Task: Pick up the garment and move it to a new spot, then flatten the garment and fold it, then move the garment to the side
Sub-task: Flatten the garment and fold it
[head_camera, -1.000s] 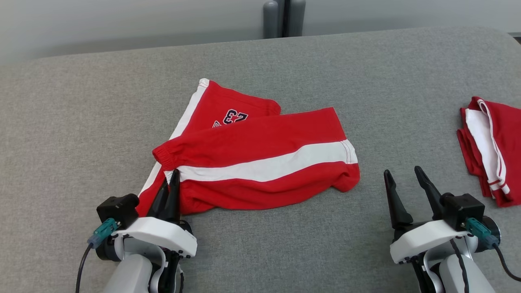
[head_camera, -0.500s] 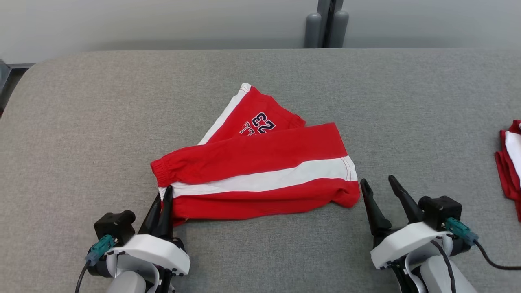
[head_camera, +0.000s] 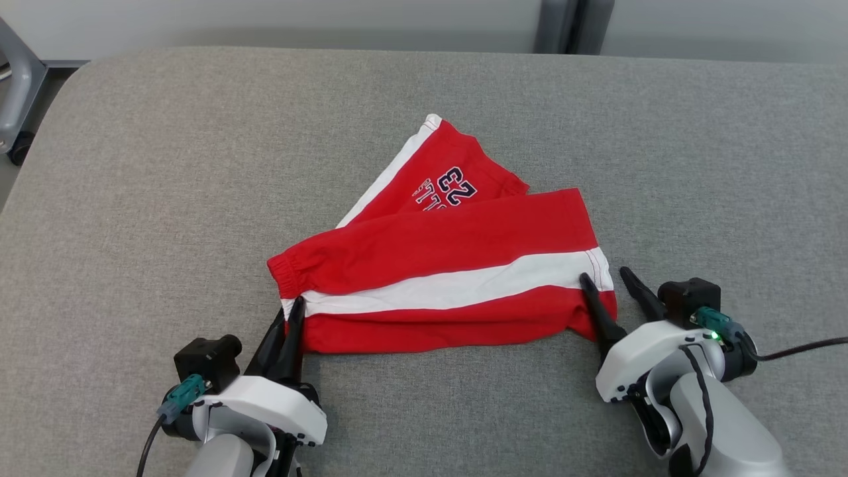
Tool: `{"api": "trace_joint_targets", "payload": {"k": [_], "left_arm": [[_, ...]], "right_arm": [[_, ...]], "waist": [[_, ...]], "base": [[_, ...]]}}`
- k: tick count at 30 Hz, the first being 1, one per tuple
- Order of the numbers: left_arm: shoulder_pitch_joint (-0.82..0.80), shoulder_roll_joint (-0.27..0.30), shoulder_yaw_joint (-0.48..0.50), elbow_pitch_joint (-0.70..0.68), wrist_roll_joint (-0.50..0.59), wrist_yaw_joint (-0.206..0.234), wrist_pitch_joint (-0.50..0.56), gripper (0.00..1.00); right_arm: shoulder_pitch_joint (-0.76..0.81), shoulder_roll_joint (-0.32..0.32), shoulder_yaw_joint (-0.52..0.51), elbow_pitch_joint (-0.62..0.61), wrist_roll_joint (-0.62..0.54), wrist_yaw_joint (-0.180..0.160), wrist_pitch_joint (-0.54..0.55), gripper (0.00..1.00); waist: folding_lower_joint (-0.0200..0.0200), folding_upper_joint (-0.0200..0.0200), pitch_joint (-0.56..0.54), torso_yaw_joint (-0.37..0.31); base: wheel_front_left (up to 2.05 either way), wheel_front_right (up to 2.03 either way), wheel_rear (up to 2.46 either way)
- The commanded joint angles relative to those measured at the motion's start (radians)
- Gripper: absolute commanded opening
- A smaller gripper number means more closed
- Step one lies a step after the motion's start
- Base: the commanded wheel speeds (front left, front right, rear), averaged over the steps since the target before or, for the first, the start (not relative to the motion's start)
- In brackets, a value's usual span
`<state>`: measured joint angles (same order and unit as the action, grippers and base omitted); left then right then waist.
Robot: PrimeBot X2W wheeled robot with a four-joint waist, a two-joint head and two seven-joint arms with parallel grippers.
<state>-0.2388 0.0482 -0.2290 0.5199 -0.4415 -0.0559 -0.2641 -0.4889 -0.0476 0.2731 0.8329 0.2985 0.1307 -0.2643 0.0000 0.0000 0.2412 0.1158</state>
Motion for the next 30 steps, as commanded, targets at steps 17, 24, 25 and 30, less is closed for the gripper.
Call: {"api": "trace_joint_targets", "payload": {"k": [17, 24, 25, 30], "left_arm": [[-0.066, 0.012, 0.064, -0.053, 0.106, -0.034, 0.0, 0.0], [-0.195, 0.081, 0.041, -0.087, 0.117, -0.066, 0.008, 0.0], [-0.223, 0.097, 0.036, -0.096, 0.112, -0.069, 0.019, 0.0], [-0.352, 0.154, 0.01, -0.179, 0.035, -0.075, 0.129, 0.0]], "right_arm": [[-0.012, -0.007, -0.082, -0.249, 0.046, 0.0, 0.001, 0.0], [-0.06, -0.012, -0.117, -0.399, 0.042, 0.0, 0.001, 0.0], [-0.071, -0.018, -0.122, -0.419, 0.044, 0.0, 0.001, 0.0], [-0.14, -0.046, -0.133, -0.497, 0.059, 0.0, 0.001, 0.0]], "waist": [[0.0, 0.0, -0.086, -0.063], [0.0, 0.0, -0.168, -0.125], [0.0, 0.0, -0.174, -0.132], [0.0, 0.0, -0.179, -0.163]], "base": [[0.0, 0.0, 0.0], [0.0, 0.0, 0.0], [0.0, 0.0, 0.0], [0.0, 0.0, 0.0]]}}
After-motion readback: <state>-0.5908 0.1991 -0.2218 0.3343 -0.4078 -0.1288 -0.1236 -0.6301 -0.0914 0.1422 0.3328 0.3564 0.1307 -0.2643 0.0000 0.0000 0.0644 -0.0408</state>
